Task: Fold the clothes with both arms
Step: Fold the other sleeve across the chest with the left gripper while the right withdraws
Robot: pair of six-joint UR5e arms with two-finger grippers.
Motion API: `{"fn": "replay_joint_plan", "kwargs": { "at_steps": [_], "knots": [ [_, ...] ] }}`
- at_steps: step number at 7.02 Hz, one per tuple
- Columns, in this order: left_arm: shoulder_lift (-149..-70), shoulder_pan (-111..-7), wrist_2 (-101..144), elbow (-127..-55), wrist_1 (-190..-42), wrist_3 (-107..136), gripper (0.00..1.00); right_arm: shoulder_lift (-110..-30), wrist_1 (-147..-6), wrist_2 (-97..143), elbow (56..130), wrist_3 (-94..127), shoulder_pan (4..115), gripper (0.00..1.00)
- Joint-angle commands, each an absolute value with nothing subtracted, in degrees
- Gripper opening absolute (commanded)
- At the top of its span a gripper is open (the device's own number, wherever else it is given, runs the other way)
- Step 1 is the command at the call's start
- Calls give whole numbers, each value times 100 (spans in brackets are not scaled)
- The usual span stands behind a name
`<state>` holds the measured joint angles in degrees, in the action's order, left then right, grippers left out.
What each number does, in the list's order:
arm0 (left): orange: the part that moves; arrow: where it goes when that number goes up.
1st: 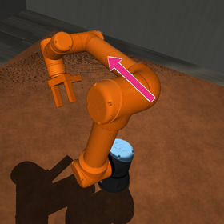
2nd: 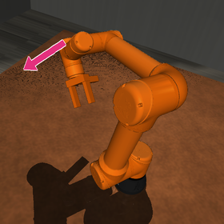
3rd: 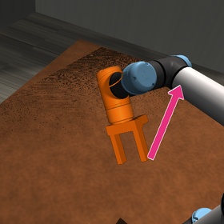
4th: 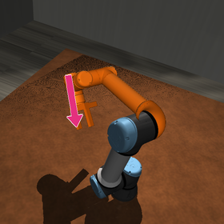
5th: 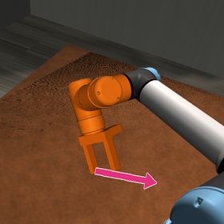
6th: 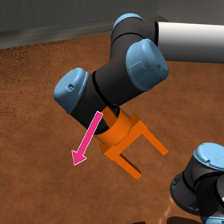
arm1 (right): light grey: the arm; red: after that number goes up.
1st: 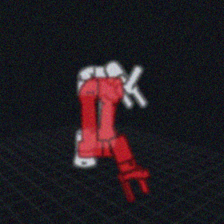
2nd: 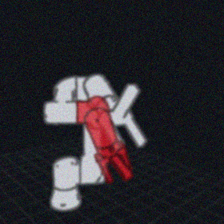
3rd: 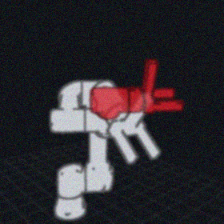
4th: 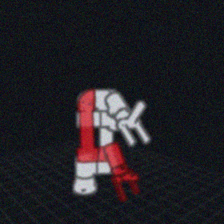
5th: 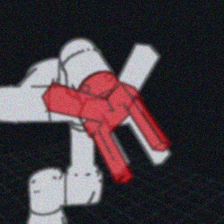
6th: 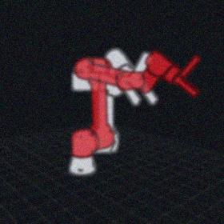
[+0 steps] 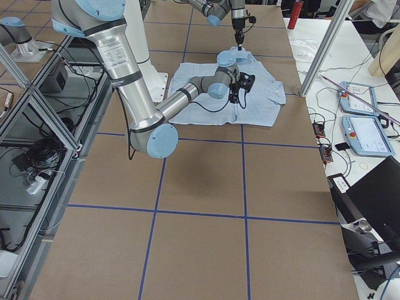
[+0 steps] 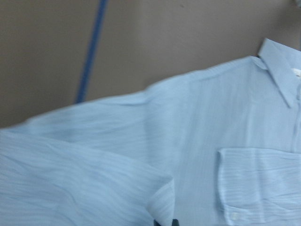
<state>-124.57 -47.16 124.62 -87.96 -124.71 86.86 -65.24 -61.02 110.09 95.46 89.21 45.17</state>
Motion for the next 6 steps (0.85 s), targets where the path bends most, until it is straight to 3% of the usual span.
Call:
{"fn": "replay_joint_plan", "kwargs": {
  "at_steps": [1,2,3,4,5,6],
  "knots": [
    [-14177,-3800,11421,-7690,-12445,10016,0,-7108,-6108,11530,9545,7897,5113,100],
    [-14908,-3571,11060,-6899,-12480,10263,0,-7293,-6108,11557,9536,7666,5228,100],
    [-15072,-3412,10909,-6673,-12533,10274,4,-7434,-6108,11575,9527,7542,5316,100],
    [-15186,-3297,10698,-6593,-12551,10283,16,-7505,-6108,11575,9519,7471,5370,100],
    [-15257,-3279,10688,-6505,-12551,10231,71,-7506,-6108,11566,9510,7488,5361,100],
    [-15293,-3287,10661,-6539,-12542,10213,100,-7549,-6100,11540,9501,7532,5344,100]
  ]
}}
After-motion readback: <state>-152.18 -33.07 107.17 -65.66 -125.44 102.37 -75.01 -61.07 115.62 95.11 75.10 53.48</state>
